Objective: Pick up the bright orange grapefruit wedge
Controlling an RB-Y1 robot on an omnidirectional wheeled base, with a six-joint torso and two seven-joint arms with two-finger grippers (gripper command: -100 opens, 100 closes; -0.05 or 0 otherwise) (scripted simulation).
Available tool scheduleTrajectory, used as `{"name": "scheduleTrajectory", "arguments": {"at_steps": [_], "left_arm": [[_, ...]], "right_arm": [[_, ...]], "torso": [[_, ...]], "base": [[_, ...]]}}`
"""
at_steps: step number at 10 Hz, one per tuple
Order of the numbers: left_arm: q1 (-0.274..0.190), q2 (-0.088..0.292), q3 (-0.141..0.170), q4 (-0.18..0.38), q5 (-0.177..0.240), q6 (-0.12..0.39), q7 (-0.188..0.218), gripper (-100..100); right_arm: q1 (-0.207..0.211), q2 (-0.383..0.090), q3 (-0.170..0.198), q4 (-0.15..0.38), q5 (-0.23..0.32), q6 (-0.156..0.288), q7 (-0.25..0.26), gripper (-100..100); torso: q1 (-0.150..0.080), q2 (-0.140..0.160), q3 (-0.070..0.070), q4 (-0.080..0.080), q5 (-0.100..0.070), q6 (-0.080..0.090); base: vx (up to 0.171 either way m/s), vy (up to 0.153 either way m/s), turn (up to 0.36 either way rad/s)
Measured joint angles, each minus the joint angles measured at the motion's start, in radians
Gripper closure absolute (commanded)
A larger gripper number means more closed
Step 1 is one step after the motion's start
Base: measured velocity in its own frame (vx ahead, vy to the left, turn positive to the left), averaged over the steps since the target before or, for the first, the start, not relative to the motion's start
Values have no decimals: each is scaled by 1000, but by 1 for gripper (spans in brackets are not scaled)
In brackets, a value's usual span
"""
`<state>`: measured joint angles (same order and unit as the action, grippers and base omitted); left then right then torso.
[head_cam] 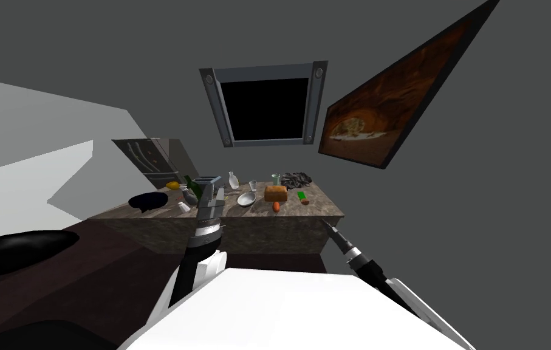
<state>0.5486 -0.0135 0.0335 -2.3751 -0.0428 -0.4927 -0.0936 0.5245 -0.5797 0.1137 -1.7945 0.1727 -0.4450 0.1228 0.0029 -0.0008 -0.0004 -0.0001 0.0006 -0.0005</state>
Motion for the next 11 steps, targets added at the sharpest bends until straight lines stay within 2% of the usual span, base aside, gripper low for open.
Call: {"name": "scheduleTrajectory", "arguments": {"at_steps": [1,2,5,6,8,11], "left_arm": [[0,0,0,0,0,0,0,0],[0,0,0,0,0,0,0,0],[0,0,0,0,0,0,0,0],[0,0,0,0,0,0,0,0],[0,0,0,0,0,0,0,0],[0,0,0,0,0,0,0,0]], "right_arm": [[4,-10,9,28,8,-3,13,-100],[16,-39,20,57,18,-14,26,-100],[7,-108,53,130,42,-7,50,-100],[5,-112,56,169,44,-19,57,-100],[15,-154,75,239,61,-40,84,-100],[14,-237,116,346,90,-56,120,-100]], "torso": [[0,0,0,0,0,1],[2,0,0,0,0,0],[2,0,0,0,1,1],[0,0,0,0,0,1],[1,1,0,0,1,1],[3,-1,-1,0,1,0]], "base": [[9,77,138],[6,65,76],[10,62,77],[2,70,173],[9,85,178],[30,87,124]]}}
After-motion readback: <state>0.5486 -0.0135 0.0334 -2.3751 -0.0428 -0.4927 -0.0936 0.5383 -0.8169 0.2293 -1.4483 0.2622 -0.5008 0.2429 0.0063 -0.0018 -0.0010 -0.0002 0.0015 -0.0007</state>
